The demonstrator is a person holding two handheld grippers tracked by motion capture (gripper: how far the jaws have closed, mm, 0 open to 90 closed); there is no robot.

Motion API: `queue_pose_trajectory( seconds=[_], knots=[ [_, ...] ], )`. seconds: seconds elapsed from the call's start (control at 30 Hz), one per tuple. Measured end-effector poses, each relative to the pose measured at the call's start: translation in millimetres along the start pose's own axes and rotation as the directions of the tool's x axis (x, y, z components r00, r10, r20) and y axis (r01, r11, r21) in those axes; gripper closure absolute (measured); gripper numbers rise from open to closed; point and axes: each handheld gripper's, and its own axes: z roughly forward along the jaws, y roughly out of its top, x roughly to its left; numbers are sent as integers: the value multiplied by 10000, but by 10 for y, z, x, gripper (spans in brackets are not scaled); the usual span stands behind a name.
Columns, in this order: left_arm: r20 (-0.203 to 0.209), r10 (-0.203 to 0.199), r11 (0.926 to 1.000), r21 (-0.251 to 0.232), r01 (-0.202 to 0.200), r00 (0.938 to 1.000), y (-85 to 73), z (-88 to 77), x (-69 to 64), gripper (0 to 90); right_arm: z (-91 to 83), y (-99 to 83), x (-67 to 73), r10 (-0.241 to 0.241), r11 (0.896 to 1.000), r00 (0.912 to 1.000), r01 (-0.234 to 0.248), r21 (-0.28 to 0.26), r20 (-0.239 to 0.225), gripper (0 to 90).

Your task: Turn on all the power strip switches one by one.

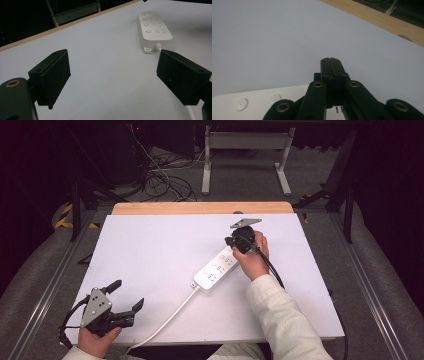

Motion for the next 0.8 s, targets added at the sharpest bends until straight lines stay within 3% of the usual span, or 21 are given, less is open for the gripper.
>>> queue_pose_trajectory(
  seconds=[0.27, 0.4, 0.8],
  knots=[
    [-8, -46, 10000, 18, 46, 10000, -2, 2, 4, 120, 37, -1, 57, -238, 9995, 9994, 242, 181, -271, 900],
    [-22, -50, 10000, -20, 50, 10000, -1, -1, 0, 120, 91, -37, 113, -387, 9977, 9978, 416, 543, -538, 900],
    [-15, -14, 10000, 12, 14, 10000, -1, 1, 2, 120, 230, -167, 168, -550, 9919, 9970, 609, 1111, -553, 900]
  ],
)
